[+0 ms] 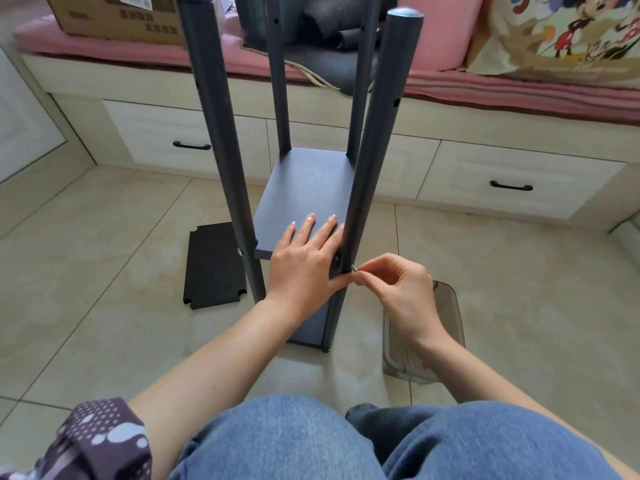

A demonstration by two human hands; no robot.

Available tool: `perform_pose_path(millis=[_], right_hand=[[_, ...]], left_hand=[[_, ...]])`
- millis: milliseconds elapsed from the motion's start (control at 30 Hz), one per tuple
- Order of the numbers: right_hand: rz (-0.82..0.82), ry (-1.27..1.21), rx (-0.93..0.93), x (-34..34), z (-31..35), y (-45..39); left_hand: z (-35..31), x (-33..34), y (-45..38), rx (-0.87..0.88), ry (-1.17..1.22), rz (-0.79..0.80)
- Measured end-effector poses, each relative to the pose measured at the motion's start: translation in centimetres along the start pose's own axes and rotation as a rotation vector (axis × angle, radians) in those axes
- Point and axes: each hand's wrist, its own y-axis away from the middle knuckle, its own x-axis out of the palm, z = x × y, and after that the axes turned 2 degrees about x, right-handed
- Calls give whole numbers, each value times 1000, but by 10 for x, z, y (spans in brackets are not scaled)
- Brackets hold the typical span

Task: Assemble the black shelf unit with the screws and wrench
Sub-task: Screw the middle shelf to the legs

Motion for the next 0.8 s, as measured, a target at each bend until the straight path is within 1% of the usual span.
perform_pose_path(millis=[533,800], right_hand=[[-22,39,38,6,2,-6],[14,14,45,5,3,-6]], left_hand=[[6,2,0,18,2,69],[7,4,-1,22,-55,111]])
